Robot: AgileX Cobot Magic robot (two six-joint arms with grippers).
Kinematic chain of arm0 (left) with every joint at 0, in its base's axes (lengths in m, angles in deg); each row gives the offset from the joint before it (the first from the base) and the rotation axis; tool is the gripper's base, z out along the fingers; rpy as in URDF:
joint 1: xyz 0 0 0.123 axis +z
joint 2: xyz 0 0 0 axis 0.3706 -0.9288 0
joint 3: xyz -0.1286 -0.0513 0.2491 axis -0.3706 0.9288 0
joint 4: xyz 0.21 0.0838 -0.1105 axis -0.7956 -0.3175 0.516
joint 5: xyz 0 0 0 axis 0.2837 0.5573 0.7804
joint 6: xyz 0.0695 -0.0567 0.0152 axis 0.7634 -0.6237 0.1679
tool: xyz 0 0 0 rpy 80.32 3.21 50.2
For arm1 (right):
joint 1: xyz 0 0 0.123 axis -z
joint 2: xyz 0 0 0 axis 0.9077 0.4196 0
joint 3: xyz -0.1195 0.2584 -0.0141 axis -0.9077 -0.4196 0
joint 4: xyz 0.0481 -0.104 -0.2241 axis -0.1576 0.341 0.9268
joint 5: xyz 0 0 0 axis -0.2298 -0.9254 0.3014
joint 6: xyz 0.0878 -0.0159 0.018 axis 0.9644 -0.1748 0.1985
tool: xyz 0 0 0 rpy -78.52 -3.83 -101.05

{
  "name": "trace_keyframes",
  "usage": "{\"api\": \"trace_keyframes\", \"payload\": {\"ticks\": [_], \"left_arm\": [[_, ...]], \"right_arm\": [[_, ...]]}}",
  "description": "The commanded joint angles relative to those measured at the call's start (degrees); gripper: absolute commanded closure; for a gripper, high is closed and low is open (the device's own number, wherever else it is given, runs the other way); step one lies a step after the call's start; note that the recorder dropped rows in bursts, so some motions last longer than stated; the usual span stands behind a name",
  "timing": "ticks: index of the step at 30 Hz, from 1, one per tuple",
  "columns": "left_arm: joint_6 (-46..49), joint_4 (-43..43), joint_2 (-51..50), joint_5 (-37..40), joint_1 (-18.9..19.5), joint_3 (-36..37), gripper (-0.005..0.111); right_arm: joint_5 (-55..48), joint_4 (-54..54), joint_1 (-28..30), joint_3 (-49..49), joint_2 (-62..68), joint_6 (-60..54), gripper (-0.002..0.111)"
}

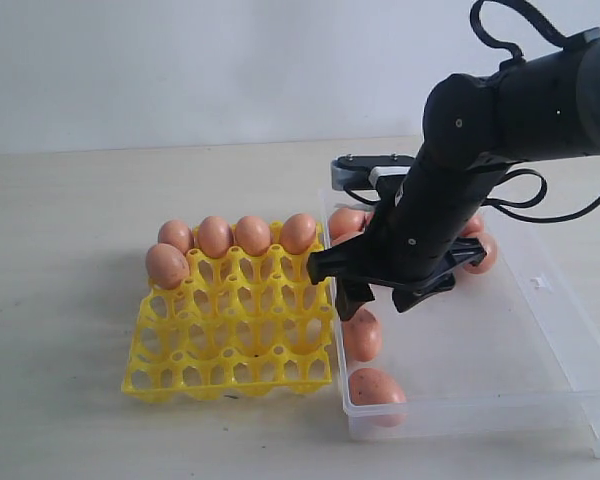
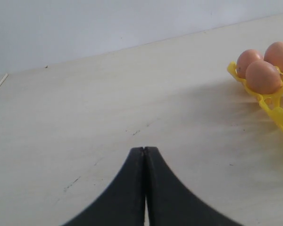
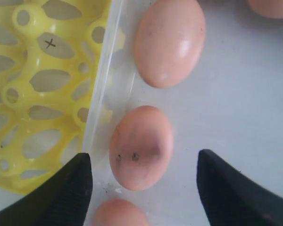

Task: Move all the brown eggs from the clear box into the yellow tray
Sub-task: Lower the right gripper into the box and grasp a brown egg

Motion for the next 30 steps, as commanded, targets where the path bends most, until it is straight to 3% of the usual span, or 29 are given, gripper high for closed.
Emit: {"api": "trace_keyframes", "payload": {"ticks": [1, 22, 30], "left_arm": [[-0.18, 0.44, 0.35, -0.51, 0.13, -0.23, 0.107], [-0.18, 0.44, 0.35, -0.51, 0.13, -0.23, 0.107], [-0.30, 0.44, 0.35, -0.51, 0.13, -0.23, 0.107]], "right_arm": [[1.54, 0.00, 0.14, -0.33, 0.91, -0.39, 0.046], [4.06, -1.20, 0.14, -0.33, 5.93, -0.11, 0.046], [7.79, -0.23, 0.14, -0.33, 8.12, -5.70, 0.046]]}}
